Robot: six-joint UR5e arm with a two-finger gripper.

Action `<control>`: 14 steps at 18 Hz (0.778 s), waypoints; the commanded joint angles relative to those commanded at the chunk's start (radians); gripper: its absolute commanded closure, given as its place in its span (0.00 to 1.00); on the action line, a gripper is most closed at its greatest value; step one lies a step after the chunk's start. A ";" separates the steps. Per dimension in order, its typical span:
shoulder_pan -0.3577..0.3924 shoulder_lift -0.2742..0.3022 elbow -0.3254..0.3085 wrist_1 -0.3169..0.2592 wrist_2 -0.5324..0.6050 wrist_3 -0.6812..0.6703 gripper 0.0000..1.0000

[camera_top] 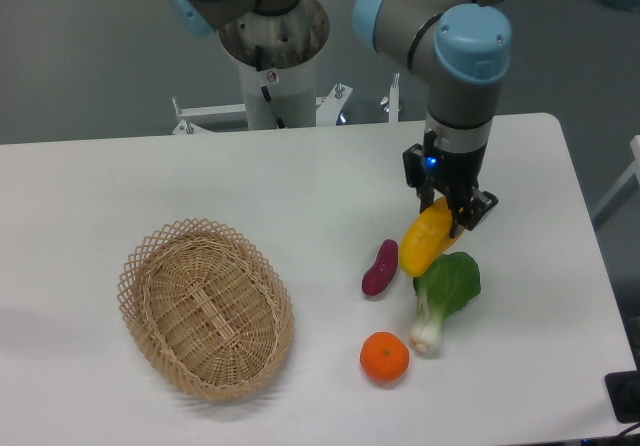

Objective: Place the mango on the table
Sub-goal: 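Lift the grasped yellow mango up and away from the bok choy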

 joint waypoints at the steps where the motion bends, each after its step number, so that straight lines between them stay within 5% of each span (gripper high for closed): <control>1: 0.011 0.005 -0.003 0.000 -0.002 0.026 0.40; 14: 0.144 -0.018 -0.023 -0.002 -0.017 0.336 0.40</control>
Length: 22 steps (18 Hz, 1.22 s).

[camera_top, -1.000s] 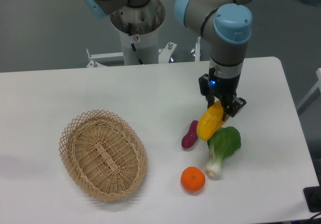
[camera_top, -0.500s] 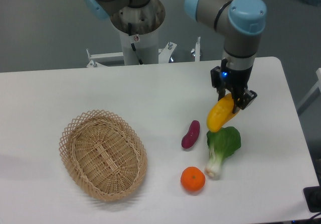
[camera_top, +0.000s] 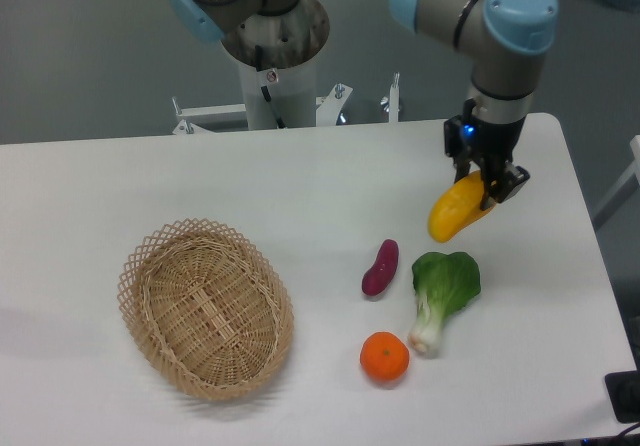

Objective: Place the mango on the table
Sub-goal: 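Lift the grasped yellow mango up and away from the bok choy, then lower the held yellow mango onto the table beside the bok choy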

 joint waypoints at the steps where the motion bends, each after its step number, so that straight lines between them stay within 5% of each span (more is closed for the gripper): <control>1: 0.009 -0.009 -0.002 0.000 0.000 0.017 0.40; 5: 0.009 -0.025 -0.044 0.034 0.003 0.049 0.40; 10: 0.008 -0.042 -0.187 0.236 0.002 0.049 0.40; 22: -0.003 -0.054 -0.229 0.245 0.003 0.040 0.40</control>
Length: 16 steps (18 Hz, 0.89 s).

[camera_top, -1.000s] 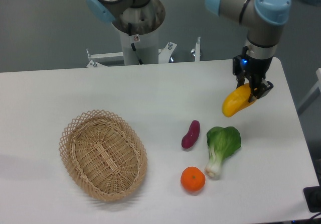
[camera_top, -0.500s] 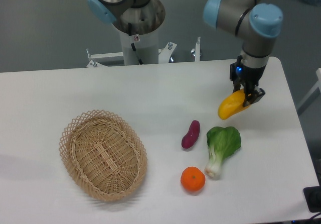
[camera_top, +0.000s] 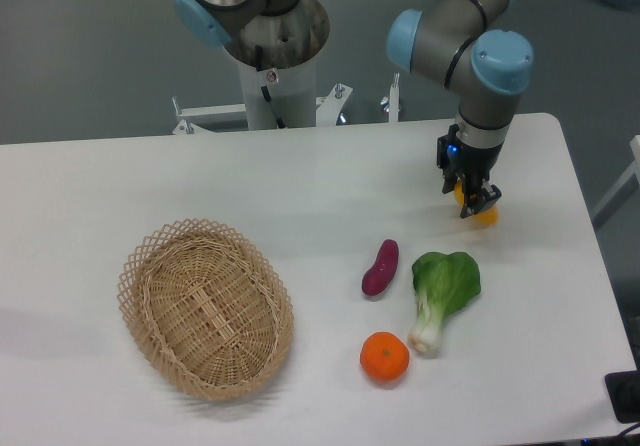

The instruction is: Place the mango on the table

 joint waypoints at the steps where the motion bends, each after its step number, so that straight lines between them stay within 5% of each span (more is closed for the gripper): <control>1: 0.000 0.000 0.002 0.000 0.000 0.000 0.40; 3: 0.000 -0.002 0.002 -0.002 0.000 -0.006 0.38; 6: -0.003 -0.003 0.006 -0.002 -0.002 -0.026 0.00; 16: -0.051 0.018 0.090 -0.014 -0.003 -0.172 0.00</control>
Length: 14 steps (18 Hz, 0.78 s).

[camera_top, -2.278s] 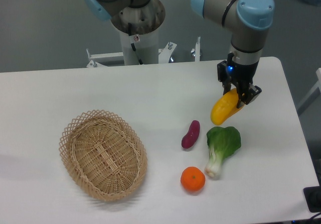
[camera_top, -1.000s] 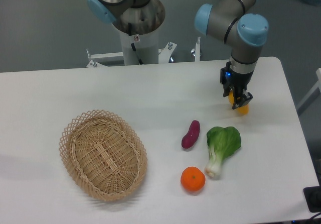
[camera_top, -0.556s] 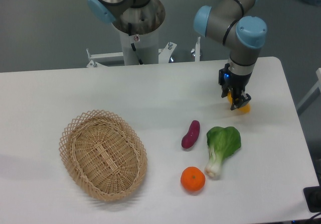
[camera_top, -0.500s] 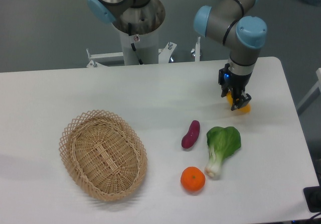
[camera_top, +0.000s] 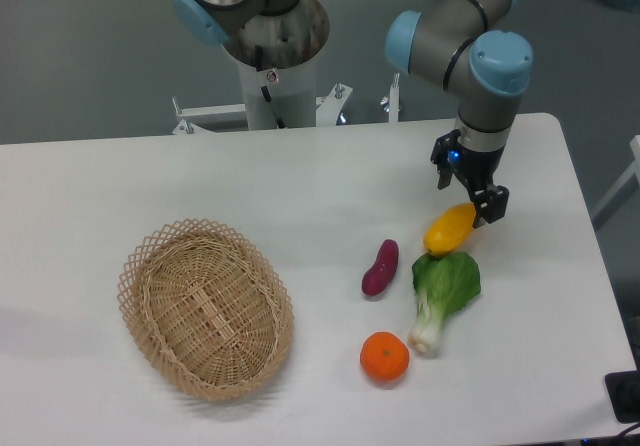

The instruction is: Place the mango on the table

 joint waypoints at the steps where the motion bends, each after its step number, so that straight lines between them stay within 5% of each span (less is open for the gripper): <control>1: -0.002 0.011 0.008 -0.002 0.008 -0.005 0.00; 4: -0.002 0.021 0.040 -0.029 -0.012 -0.096 0.00; 8: 0.009 0.035 0.161 -0.139 -0.131 -0.133 0.00; 14: 0.069 0.032 0.448 -0.466 -0.141 -0.112 0.00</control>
